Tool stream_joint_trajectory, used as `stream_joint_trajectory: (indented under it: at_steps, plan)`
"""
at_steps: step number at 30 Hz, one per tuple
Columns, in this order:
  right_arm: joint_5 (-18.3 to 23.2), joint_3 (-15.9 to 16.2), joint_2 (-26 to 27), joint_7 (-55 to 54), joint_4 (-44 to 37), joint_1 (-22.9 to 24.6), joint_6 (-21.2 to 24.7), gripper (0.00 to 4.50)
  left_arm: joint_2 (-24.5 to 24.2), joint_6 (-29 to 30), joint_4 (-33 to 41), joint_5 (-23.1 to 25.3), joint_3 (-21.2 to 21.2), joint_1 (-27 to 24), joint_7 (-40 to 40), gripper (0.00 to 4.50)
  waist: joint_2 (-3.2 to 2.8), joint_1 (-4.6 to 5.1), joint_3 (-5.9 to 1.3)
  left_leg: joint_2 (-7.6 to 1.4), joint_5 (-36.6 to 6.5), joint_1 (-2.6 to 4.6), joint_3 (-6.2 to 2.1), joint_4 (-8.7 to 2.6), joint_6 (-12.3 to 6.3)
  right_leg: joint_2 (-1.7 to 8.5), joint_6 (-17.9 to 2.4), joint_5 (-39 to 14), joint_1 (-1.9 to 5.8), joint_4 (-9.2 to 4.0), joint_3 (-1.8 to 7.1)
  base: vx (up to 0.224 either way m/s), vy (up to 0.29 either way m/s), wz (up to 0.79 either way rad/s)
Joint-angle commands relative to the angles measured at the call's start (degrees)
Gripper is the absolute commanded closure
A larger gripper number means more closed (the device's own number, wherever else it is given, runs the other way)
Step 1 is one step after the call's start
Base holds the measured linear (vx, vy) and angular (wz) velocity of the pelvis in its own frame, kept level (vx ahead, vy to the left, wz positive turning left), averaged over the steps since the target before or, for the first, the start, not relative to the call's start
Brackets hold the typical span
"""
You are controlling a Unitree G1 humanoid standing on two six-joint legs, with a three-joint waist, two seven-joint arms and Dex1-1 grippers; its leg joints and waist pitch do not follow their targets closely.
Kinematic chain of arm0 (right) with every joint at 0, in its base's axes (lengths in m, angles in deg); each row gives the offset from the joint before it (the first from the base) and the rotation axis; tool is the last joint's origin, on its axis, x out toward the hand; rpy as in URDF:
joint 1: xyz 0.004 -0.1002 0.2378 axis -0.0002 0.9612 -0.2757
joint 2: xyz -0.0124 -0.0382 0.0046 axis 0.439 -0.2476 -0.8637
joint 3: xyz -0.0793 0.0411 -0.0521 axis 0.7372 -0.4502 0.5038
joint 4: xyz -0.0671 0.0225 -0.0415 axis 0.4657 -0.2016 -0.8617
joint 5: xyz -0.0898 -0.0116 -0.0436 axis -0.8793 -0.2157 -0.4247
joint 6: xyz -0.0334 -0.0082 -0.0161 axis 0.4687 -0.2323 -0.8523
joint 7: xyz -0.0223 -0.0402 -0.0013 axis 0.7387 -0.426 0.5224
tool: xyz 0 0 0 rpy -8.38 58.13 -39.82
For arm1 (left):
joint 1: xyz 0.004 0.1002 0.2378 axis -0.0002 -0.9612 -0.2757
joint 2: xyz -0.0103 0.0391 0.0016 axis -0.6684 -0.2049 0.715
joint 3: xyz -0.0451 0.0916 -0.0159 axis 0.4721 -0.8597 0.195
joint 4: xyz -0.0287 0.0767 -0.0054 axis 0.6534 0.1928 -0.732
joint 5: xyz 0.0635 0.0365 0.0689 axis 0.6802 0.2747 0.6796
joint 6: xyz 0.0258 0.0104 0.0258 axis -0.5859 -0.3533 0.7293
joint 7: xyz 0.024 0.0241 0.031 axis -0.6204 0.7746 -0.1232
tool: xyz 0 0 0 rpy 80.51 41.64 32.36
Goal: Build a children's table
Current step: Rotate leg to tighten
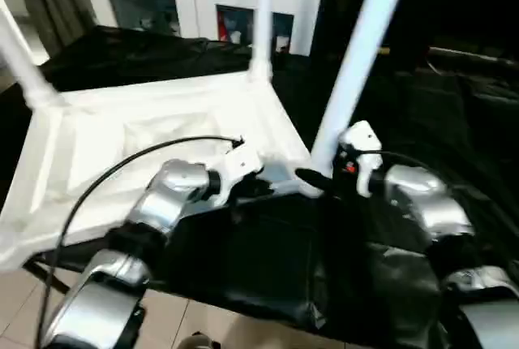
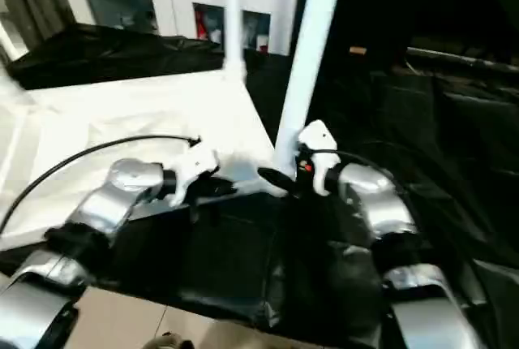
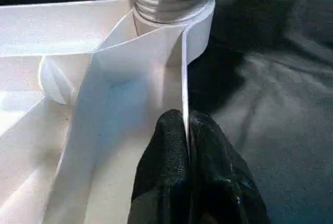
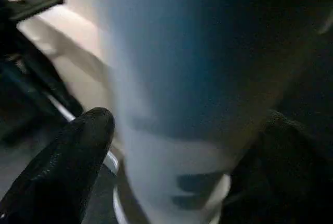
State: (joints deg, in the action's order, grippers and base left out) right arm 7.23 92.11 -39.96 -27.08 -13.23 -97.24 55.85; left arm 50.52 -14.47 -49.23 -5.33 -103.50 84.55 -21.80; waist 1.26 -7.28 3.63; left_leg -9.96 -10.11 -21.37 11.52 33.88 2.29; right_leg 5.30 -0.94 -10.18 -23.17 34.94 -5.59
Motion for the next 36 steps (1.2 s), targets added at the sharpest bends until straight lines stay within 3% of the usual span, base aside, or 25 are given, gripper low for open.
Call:
stream_joint_trajectory:
  at_steps: [1, 4, 5, 8, 11, 16, 18, 34, 36]
  plan:
    - [0.6, 0.8, -0.5, 1.6, -1.4, 0.3, 0.7, 0.29, 0.9, -1.6, 2.7, -3.8, 0.2, 0.0, 1.6, 4.50, 0.94, -0.07, -3.94, -4.05, -11.3, 0.79, -1.60, -3.94, -4.05, 4.78, -11.9, -15.2, 2.70, -4.34, 3.57, 0.000, 0.000, 0.00]
    - [0.3, 1.3, -1.0, 2.7, -1.9, 0.7, 1.4, 0.42, 0.4, -1.4, 3.2, -3.7, 0.4, -0.4, 1.8, 4.50, 1.04, -0.11, -3.98, -3.98, -11.7, 0.80, -1.75, -4.00, -3.08, 4.92, -11.5, -16.2, 2.77, -4.41, 3.57, 0.000, 0.000, 0.00]
    - [0.1, 1.5, -1.1, 3.0, -2.1, 0.8, 1.4, 0.72, 0.3, -1.3, 3.3, -3.7, 0.4, -0.5, 1.9, 4.50, 1.06, -0.12, -3.99, -3.98, -11.5, 0.73, -1.76, -3.99, -3.11, 4.93, -11.5, -16.0, 2.83, -4.36, 3.56, 0.000, 0.000, 0.00]
    - [-0.6, 2.5, -1.7, 4.8, -3.4, 1.8, 1.8, 0.84, -0.1, -0.8, 4.2, -3.5, 0.6, -0.9, 2.3, 4.50, 1.07, -0.21, -4.07, -3.94, -10.2, 0.66, -1.69, -3.88, -3.52, 4.88, -11.6, -14.1, 2.86, -4.17, 3.60, 0.000, 0.000, 0.00]
    - [-0.7, 3.2, -2.0, 5.8, -4.3, 2.6, 2.8, 1.23, -0.2, -0.5, 4.5, -3.5, 0.7, -0.8, 2.4, 4.50, 0.98, -0.33, -4.04, -3.93, -10.1, 0.71, -1.65, -3.86, -3.79, 4.74, -11.8, -13.8, 2.82, -4.18, 3.54, 0.000, 0.000, 0.00]
    - [-1.8, 3.4, -2.2, 4.4, -3.7, 3.0, 1.7, 1.27, -0.2, -0.3, 4.6, -3.5, 0.6, -0.8, 2.4, 4.50, 0.93, -0.57, -4.07, -3.95, -10.8, 0.80, -1.71, -3.88, -3.02, 4.87, -11.5, -15.0, 2.81, -4.29, 3.57, 0.000, 0.000, 0.00]
    - [-1.4, 3.1, -2.1, 4.4, -4.0, 3.1, 2.4, 1.64, -0.1, -0.2, 4.7, -3.5, 0.6, -0.8, 2.4, 4.50, 0.90, -0.62, -4.14, -3.94, -10.3, 0.84, -1.70, -3.85, -3.14, 4.79, -11.7, -13.9, 2.84, -4.16, 3.56, 0.000, 0.000, 0.00]
    - [-1.6, 3.6, -1.9, 4.8, -3.7, 4.0, 2.7, 1.82, -0.1, 0.3, 4.9, -3.4, 0.7, -1.2, 2.6, 4.50, 1.00, -0.68, -4.18, -3.89, -9.4, 0.76, -1.66, -3.70, -3.67, 4.75, -11.8, -13.0, 2.91, -4.02, 3.51, 0.000, 0.000, 0.00]
    - [-1.7, 1.4, 0.2, -1.4, -0.5, 3.3, 2.8, 1.82, 1.1, 1.6, 2.8, -2.3, 1.3, -0.1, -1.4, 4.50, 1.00, -0.59, -4.18, -3.89, -9.3, 0.74, -1.69, -3.72, -3.58, 4.75, -11.9, -12.8, 2.86, -3.97, 3.52, 0.000, 0.000, 0.00]
